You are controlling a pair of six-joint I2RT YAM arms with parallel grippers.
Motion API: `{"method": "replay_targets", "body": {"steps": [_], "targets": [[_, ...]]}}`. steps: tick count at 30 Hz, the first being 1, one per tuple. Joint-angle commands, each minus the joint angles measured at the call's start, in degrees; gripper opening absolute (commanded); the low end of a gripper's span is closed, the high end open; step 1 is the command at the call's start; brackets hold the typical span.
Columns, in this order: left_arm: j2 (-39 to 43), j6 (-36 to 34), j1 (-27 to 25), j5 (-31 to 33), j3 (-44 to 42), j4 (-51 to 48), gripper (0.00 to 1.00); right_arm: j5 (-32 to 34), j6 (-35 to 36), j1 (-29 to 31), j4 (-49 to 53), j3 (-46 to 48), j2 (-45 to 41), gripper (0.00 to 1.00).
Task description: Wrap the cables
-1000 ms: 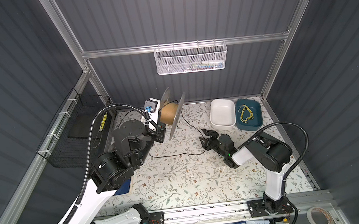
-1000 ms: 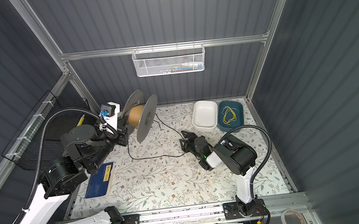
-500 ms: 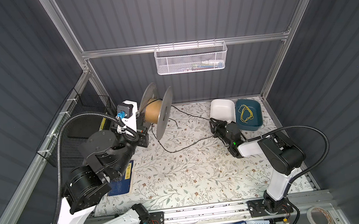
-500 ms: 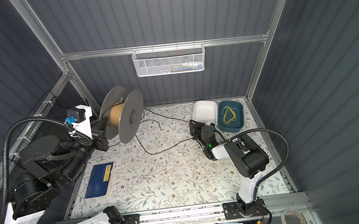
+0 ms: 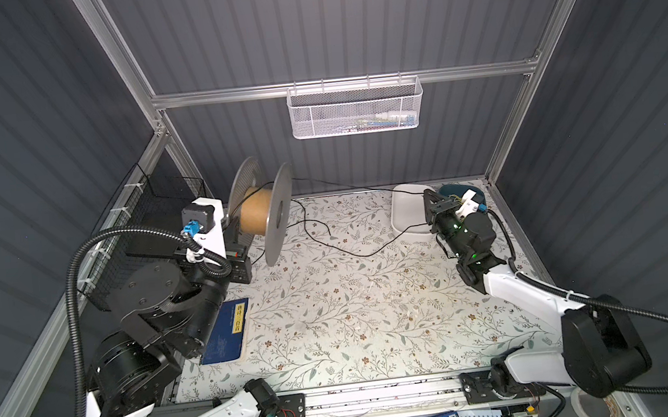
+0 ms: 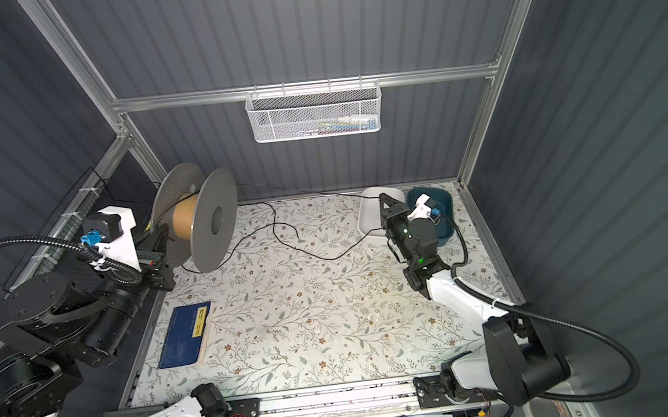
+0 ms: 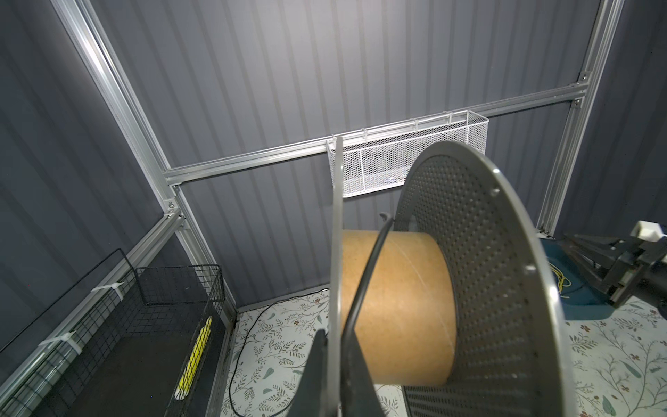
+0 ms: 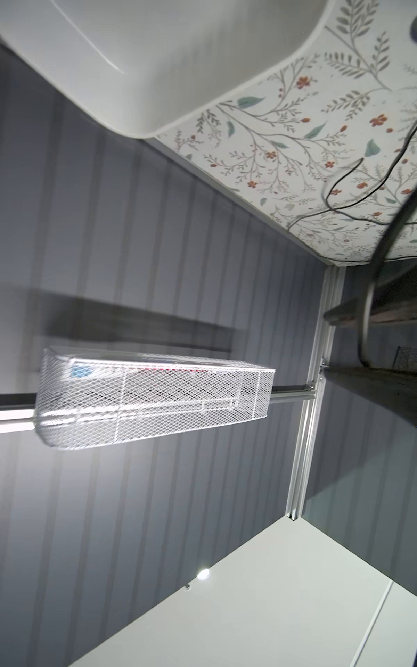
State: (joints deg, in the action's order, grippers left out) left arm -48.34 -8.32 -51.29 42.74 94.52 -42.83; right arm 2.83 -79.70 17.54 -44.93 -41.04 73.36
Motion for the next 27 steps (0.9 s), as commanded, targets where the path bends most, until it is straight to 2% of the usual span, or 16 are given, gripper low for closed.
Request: {"method": "replay_targets", "body": {"steps": [1, 11, 19, 27], "targets": [[1.76, -1.00, 0.07, 3.56, 3.58, 3.25, 0.00, 1.63, 6.99, -1.81, 7.21, -1.96, -3.54, 0.23], [1.49, -1.22, 0.05, 5.07, 4.94, 1.79, 0.00, 0.42, 10.38, -11.36, 12.27, -2.37, -11.40, 0.22], [0.66, -1.07, 0.05, 6.06, 4.87, 0.47, 0.00, -6.77, 6.28, -20.37, 8.73, -4.28, -10.62, 0.28], [0.44, -1.04, 0.05, 6.79, 4.44, -0.06, 0.00, -11.68, 2.36, -26.27, 6.68, -5.00, -9.67, 0.31]]}}
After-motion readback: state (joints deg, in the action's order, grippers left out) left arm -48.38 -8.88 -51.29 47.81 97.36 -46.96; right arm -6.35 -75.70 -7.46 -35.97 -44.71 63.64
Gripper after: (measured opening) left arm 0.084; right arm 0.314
